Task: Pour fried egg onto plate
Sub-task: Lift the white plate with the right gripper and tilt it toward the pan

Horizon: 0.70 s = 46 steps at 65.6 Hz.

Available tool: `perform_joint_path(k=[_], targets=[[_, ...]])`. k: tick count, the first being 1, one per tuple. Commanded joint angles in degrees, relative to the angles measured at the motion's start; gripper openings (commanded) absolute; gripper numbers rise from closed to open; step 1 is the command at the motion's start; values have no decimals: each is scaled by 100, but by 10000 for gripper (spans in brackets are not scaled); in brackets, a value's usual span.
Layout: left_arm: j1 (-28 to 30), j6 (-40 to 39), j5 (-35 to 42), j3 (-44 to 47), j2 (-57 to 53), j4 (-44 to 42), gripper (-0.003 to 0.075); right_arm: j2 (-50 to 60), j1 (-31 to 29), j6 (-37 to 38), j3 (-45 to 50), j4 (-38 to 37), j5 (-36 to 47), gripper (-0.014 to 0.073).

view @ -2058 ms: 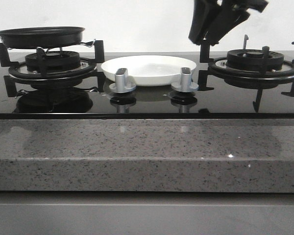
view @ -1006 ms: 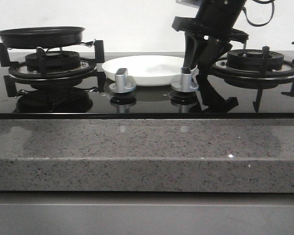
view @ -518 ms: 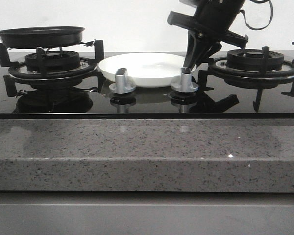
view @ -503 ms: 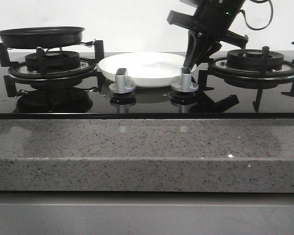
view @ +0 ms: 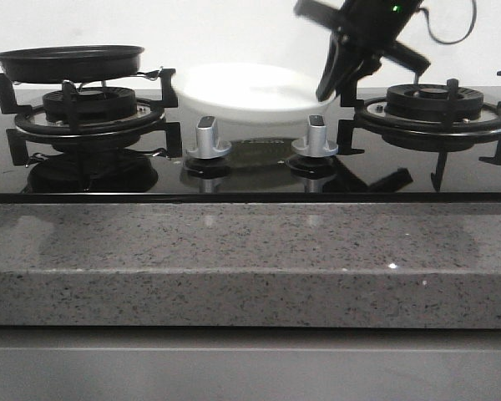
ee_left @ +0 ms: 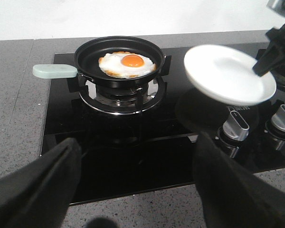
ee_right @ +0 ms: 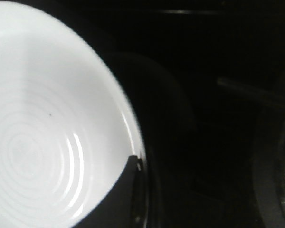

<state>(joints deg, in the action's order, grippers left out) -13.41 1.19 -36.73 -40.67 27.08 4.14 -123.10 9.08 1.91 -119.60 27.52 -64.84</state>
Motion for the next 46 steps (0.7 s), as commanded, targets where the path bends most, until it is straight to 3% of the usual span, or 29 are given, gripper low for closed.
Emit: perform_joint_path(k=[1,15,24,30,46], targets=[[-57,-12,450,-153,72,58,491,627,-81,11,-158,540,165,-97],[-57,-12,487,-153,72,58,491,1218,-78,-2,-151,620,-256,-97],[-57,-12,485,-153,72,58,491,1818,116,16,163,76,-272,-97],[-57,-12,514,-153,72,58,491,2398,417,22,929,-390,-2,-97],[-57,-12,560,-153,72,58,491,3451,947,22,2861,-535,885,-97]])
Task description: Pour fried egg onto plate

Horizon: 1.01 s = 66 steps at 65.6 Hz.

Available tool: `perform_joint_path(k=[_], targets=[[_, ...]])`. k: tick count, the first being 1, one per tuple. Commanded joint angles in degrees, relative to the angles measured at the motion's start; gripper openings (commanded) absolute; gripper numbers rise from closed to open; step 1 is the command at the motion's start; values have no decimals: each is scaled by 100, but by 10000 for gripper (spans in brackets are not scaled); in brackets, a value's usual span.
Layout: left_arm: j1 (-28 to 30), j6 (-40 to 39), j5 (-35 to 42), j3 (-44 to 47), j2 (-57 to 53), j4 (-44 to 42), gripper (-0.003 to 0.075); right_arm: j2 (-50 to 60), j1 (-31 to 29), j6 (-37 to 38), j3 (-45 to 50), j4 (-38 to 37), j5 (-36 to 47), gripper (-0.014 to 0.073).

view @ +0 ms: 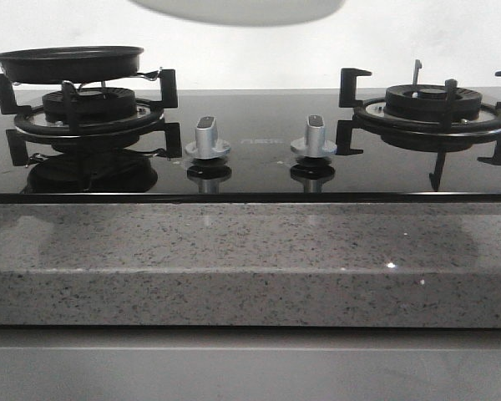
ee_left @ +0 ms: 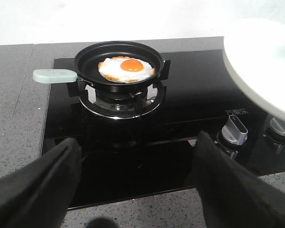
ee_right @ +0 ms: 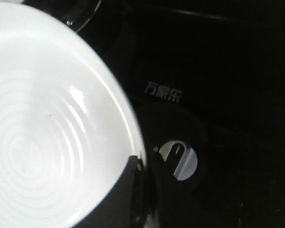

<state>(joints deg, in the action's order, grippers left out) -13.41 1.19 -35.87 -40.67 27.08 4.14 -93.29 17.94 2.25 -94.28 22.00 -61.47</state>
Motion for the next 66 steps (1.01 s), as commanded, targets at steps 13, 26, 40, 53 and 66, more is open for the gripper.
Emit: perform_joint_path(k=[13,26,40,53,66], targets=[[-57,-12,463,-153,72,58,491,519,81,-12,1041,-21,955,-97],[-57,-12,463,-153,72,58,491,384,81,-12,1248,-174,1309,-97],[-57,-12,431,-153,72,58,491,278,81,-12,1248,-350,1291,-97],[-57,-12,376,-153,72,58,491,260,81,-12,1248,-350,1244,-97],[-57,-12,258,-153,72,58,492,260,81,-12,1248,-345,1239,-97]])
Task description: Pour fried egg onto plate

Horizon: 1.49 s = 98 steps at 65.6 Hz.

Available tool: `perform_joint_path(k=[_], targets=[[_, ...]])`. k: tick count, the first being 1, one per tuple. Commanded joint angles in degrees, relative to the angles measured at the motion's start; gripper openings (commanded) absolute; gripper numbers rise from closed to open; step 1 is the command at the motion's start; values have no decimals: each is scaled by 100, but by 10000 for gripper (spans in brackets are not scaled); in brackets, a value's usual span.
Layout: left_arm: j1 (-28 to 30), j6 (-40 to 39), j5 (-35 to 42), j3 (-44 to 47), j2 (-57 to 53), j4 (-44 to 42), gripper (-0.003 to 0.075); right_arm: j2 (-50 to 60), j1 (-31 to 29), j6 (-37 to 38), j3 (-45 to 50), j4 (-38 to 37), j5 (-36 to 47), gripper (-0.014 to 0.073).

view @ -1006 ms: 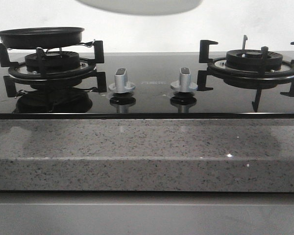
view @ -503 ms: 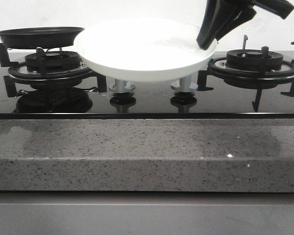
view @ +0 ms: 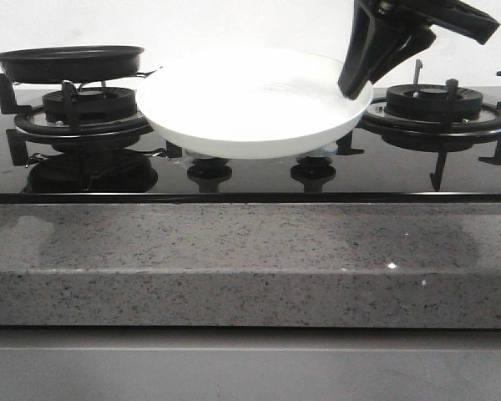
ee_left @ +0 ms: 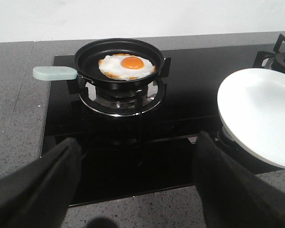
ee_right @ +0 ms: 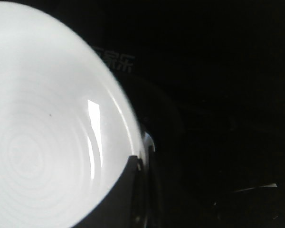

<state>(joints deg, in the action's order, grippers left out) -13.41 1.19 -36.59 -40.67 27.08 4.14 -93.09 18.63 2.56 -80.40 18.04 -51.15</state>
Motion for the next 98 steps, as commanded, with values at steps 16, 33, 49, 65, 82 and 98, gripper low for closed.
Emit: perform_joint_path(k=[16,33,49,65,82,98], targets=[[-57,-25,379,-153,72,58,579,240,13,-43,-140,52,207,-97],[-57,-523,200,-630,563,-377,586,240,13,-43,-140,52,207,-97],[-32,-768,-723,-1721,1967,-819,586,240,13,-43,-140,52,207,-97],[841,-728,-1339,-2715,3481,-785,586,240,13,-43,-140,52,207,-97],[2509,805,-1610,-3347,4626,2330,586,240,13,-43,-140,52,207,-97],[3333,1823,-1642,-3360,5370,4510,586,240,13,-43,-140,52,207,-97]])
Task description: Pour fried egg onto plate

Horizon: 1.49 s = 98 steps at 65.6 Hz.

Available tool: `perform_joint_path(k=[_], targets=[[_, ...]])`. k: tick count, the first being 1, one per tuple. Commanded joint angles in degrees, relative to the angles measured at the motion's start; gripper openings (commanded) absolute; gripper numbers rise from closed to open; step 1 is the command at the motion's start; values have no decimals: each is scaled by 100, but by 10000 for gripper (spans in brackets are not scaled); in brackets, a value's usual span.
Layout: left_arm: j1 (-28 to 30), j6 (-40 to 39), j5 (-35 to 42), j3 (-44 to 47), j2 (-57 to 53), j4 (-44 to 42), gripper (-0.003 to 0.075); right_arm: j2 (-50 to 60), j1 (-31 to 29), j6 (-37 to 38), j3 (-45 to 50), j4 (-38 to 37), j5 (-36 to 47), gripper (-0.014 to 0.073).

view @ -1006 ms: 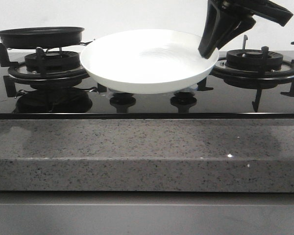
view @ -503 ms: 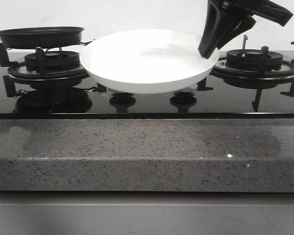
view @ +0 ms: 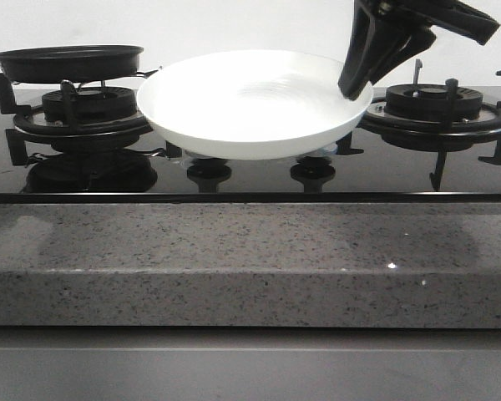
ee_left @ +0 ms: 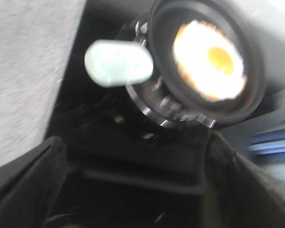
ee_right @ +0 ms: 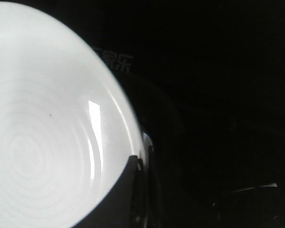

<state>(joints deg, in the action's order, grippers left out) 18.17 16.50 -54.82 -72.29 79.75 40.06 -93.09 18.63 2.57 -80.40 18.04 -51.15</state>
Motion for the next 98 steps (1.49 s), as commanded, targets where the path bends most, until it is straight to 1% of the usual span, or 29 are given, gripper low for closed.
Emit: perform_joint_path(k=[1,7,15,36,43,57,66,85,98], targets=[[199,309,158,-198,155,994,586,240,13,-43,-140,52,207,-97],[320,548,75,-209,505,1440,586,240,13,-43,-140,52,207,-97],[325,724,11,-300,923,1757,586,240,13,-43,-140,52,207,-97],[325,921,-854,-1110,1980,2528,586,240,13,-43,-140,52,207,-97],[325,936,-1092,-1191,2116,2759,586,240,13,-43,-140,52,207,-97],[325,1181,-1288,-1191,2204,3298,586,240,13,-43,-140,52,207,-97],[361,1181,-1407,-1201,2204,3342,586,240,13,-43,-140,52,207,-97],[681,1224,-1813,-1199,2215,3390,586,240,13,-43,-140,52,207,-97],[679,1295,-1876,-1199,2403,3775,586,240,13,-43,-140,52,207,-97]])
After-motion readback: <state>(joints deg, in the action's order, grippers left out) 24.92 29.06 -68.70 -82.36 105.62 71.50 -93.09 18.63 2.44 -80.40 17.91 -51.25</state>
